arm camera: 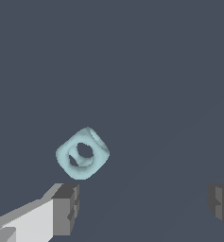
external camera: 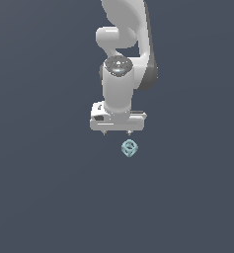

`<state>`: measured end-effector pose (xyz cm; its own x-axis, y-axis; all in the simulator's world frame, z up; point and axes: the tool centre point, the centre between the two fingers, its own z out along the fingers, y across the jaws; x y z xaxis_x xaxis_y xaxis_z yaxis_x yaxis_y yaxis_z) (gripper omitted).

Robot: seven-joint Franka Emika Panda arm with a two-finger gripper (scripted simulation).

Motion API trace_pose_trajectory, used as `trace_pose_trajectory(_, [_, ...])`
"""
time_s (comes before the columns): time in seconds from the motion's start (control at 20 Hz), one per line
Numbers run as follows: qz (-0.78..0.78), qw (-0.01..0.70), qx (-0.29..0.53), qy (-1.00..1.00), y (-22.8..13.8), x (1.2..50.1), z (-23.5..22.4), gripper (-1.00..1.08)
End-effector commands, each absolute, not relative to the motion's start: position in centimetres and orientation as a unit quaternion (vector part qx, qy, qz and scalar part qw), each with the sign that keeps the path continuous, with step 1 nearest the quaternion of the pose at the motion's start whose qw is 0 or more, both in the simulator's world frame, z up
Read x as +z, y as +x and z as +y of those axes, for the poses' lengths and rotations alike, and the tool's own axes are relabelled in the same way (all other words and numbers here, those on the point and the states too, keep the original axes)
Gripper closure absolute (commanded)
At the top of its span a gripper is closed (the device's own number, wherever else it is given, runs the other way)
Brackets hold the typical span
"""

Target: Pick up the object and move it to a goal position.

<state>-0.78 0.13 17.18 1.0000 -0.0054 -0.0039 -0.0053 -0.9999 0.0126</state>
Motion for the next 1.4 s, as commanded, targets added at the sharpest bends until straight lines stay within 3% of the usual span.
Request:
trace_pose_trajectory(0.0, [-0.003,0.006,-0.002,1.0,-0.8,17.2,0.1,-0.92])
trace_pose_trajectory(1.35, [0.114,0.0,0.0,0.993,-0.4,14.7,3.0,-0.92])
